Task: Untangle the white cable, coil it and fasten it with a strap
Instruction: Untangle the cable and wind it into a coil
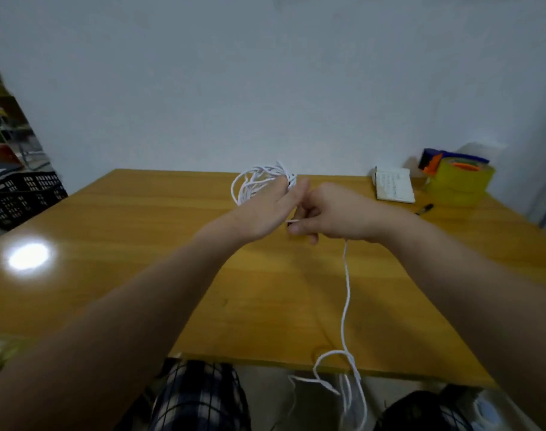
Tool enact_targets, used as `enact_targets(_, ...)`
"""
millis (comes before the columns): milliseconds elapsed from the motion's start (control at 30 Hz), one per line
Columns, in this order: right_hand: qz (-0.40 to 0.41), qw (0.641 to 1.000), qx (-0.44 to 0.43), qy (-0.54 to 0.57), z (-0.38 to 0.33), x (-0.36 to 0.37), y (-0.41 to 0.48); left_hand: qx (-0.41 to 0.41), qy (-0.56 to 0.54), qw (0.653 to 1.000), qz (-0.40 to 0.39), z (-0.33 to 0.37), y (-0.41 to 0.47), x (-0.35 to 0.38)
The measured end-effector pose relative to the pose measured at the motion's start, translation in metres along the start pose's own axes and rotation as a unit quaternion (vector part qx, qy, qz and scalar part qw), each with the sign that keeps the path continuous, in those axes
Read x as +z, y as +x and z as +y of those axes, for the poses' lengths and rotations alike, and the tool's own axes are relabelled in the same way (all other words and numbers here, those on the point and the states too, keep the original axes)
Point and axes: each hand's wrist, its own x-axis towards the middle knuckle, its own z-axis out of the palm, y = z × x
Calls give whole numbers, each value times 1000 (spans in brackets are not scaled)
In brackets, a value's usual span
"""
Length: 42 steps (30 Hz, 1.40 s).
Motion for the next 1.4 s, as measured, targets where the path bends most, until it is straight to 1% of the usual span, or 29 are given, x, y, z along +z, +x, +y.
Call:
enact_targets(133,57,998,1,32,12,-13,-11,29,117,992,-36,6,-2,-7)
enact_targets(267,85,994,-5,64,11,-25,-19,28,233,971,-55,15,-3,-10)
enact_targets(333,100,993,-7,68,10,-31,-23,61,290,954,-38,19,-1,-11)
enact_targets(367,112,991,-6,68,10,-34,-24,81,295,952,-16,22,-1,-12)
enact_targets(400,126,990,-3,70,11,-38,-27,93,281,955,0,23,1,-14)
enact_targets(433,138,988,5,74,13,-43,-30,80,230,970,11,24,1,-17)
enact_targets(467,148,986,15,75,17,-49,-35,40,134,990,18,21,2,-21)
enact_targets(500,158,984,28,78,23,-55,-40,-9,-5,1000,28,17,1,-27)
enact_targets(533,168,981,43,92,32,-59,-46,-55,-161,985,39,10,1,-35)
enact_targets(567,180,974,58,123,39,-62,-52,-88,-274,957,34,4,0,-43)
enact_targets(600,195,965,70,162,45,-61,-56,-111,-343,933,17,-2,-1,-48)
enact_targets(667,237,945,85,209,50,-53,-54,-146,-435,887,-50,-4,-4,-48)
enact_targets(700,260,935,90,224,49,-46,-49,-155,-475,864,-70,-1,-6,-44)
enact_targets(733,280,924,92,243,47,-39,-42,-155,-508,844,-73,2,-7,-38)
enact_targets(767,294,913,96,266,44,-31,-36,-152,-530,832,-62,6,-8,-32)
enact_targets(833,302,899,107,298,41,-18,-27,-145,-536,832,-22,13,-11,-20)
enact_targets(867,298,899,112,300,40,-13,-25,-142,-537,832,-9,15,-12,-16)
enact_targets(933,275,906,113,300,35,-5,-26,-139,-556,819,-1,20,-13,-9)
enact_targets(1000,229,915,102,315,28,2,-28,-139,-560,817,3,24,-13,-3)
enact_targets(1067,178,928,76,320,20,7,-29,-138,-543,828,4,29,-12,4)
enact_targets(1133,146,938,40,311,11,12,-28,-140,-518,844,5,33,-11,10)
enact_targets(1200,153,938,31,308,7,15,-25,-138,-492,860,1,35,-11,14)
enact_targets(1300,184,926,39,327,10,16,-23,-162,-473,866,5,35,-11,11)
enact_targets(1400,163,931,30,324,13,16,-24,-200,-418,886,31,28,-11,4)
